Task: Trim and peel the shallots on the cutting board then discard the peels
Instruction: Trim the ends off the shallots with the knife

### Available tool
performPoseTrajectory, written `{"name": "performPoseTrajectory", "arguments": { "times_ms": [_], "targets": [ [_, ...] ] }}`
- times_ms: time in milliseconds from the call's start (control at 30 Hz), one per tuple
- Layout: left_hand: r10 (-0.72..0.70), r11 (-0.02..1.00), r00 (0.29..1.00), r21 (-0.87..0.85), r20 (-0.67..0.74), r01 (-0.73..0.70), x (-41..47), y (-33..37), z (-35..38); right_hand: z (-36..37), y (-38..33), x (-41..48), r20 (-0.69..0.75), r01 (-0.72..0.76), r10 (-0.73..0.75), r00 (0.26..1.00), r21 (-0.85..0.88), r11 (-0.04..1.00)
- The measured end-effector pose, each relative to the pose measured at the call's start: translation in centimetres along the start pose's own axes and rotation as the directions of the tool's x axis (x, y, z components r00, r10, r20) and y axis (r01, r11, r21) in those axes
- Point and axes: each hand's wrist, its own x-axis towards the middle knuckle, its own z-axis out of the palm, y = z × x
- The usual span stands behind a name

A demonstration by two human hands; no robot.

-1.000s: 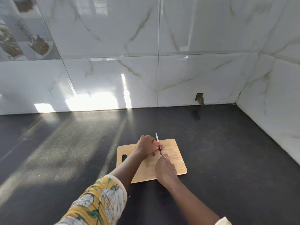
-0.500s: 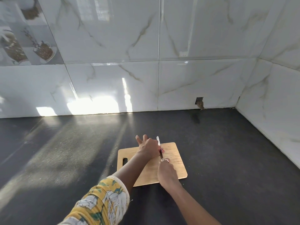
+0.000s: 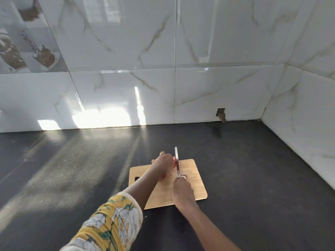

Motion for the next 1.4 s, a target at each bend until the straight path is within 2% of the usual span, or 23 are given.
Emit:
{"name": "performPoseTrajectory", "arguments": {
  "times_ms": [133,267,467,767,1000,1133,1267,1400],
  "targets": [
    [0.067,0.996,0.991,-0.056,-0.12,-0.074,-0.7,0.0,-0.2,0.4,-0.5,0.4,-0.001,0.024,-0.024,1.0,-0.027,0.999],
    [0.107,0.987,0.97,-0.094,-0.216,-0.13,-0.9,-0.2,0.0,0.1,-1.0,1.0,0.026,-0.032,0.03,0.999,0.06,0.998],
    [0.186,0.981,0.976,0.071,-0.111,-0.179,-0.3,-0.8,0.3,-0.3,-0.6,1.6,0.048,-0.076,0.069,0.996,0.18,0.981],
    [0.16,0.982,0.971,-0.073,-0.179,-0.176,-0.5,-1.3,0.6,-0.6,-1.3,1.6,0.039,-0.058,0.054,0.998,0.134,0.989],
    [0.158,0.979,0.969,-0.099,-0.192,-0.179,-0.2,-1.7,0.9,-0.8,-2.3,2.7,0.098,-0.116,0.086,0.991,0.364,0.924],
    [0.152,0.979,0.97,-0.109,-0.191,-0.175,0.1,-1.7,0.9,-1.1,-2.2,2.3,0.093,-0.095,0.069,0.993,0.31,0.946],
    [0.161,0.973,0.97,-0.134,-0.181,-0.186,0.1,-1.8,0.9,-0.3,-1.4,1.6,0.092,-0.078,0.064,0.994,0.148,0.986],
    [0.162,0.963,0.969,-0.184,-0.186,-0.196,-0.2,-2.1,0.9,-0.4,-1.8,2.3,0.087,-0.046,0.039,0.995,0.085,0.995]
  ]
}}
